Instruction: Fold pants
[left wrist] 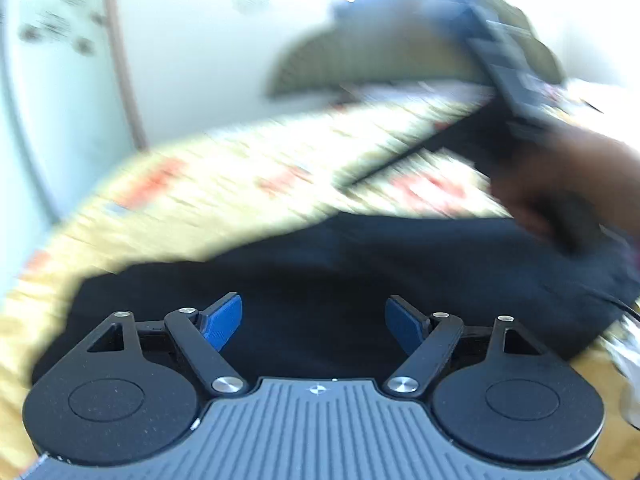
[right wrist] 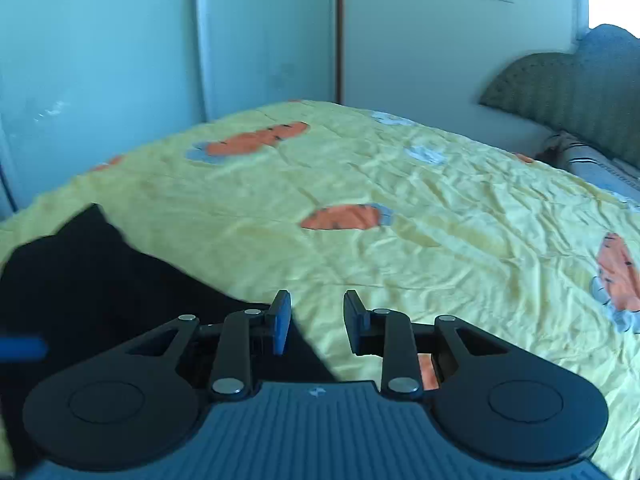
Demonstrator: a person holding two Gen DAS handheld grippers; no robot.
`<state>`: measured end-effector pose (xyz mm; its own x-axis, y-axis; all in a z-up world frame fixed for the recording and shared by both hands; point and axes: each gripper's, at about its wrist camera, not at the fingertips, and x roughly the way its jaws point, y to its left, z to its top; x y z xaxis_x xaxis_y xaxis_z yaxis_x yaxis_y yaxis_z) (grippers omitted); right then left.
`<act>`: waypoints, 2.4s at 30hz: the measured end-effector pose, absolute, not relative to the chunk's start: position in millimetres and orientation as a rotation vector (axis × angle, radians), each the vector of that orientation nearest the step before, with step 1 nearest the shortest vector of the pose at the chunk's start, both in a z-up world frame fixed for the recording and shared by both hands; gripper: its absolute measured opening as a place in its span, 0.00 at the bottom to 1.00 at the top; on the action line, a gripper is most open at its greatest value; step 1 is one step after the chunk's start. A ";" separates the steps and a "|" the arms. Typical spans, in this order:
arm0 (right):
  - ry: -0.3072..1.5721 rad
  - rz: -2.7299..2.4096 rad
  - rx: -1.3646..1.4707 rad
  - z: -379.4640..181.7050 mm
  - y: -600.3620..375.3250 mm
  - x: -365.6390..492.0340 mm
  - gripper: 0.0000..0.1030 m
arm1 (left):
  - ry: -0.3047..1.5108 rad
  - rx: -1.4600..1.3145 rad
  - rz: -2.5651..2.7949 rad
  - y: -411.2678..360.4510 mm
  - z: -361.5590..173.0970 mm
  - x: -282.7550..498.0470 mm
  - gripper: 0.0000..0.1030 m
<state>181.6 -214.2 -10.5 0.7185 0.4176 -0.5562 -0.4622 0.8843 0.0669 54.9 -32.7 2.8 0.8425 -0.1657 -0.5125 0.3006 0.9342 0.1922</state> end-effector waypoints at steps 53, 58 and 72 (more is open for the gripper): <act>0.547 0.417 -0.041 -9.9 -192.3 48.1 0.10 | 0.555 -0.104 0.263 115.5 42.8 58.2 0.35; 0.659 0.080 0.101 -39.9 -303.7 35.9 0.11 | 0.618 -0.034 -0.076 25.9 39.8 77.1 0.51; 0.655 -0.163 0.095 -62.9 -380.7 -34.4 0.45 | 0.688 0.316 -0.407 -195.8 -34.0 57.5 0.65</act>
